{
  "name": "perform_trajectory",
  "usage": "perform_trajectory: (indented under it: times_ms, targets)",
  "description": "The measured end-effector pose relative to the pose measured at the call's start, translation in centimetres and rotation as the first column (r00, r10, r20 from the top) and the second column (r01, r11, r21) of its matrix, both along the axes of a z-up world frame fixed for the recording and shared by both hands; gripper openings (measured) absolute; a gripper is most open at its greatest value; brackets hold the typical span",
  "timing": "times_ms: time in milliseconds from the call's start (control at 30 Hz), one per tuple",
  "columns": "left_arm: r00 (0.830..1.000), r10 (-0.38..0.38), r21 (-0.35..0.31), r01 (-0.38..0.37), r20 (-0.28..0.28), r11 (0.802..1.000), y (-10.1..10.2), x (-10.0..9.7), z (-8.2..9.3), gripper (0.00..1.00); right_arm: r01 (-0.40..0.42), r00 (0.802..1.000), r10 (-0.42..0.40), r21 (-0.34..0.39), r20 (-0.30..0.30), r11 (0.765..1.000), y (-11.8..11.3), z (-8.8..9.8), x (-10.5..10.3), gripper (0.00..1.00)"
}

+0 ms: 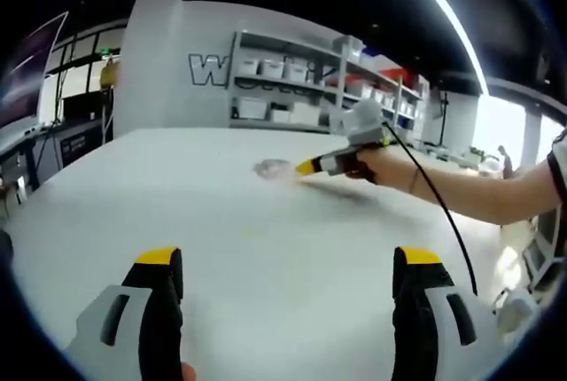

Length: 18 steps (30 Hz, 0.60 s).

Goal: Open the resealable bag by pulling the two sides of the seal apart until the entire bag opening is separated and visibly accessible.

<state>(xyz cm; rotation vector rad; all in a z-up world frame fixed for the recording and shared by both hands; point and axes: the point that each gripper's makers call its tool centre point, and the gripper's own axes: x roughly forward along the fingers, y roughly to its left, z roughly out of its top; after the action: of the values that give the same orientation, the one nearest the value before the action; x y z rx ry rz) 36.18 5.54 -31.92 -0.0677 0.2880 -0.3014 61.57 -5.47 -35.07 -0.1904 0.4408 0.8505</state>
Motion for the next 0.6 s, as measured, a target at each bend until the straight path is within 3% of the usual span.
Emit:
perform_trajectory:
  times_ms: [233, 600]
  targets:
    - [0.999, -0.019, -0.008, 0.018, -0.037, 1.0, -0.9, -0.1, -0.8, 0.98, -0.005, 0.999, 0.009, 0.067, -0.05, 0.998, 0.2, 0.5, -1.4, 0.0]
    - [0.998, -0.042, 0.0, 0.042, -0.037, 0.999, -1.8, 0.1, -0.6, 0.98, -0.007, 0.995, 0.018, 0.115, -0.095, 0.993, -0.7, 0.9, -3.2, 0.0]
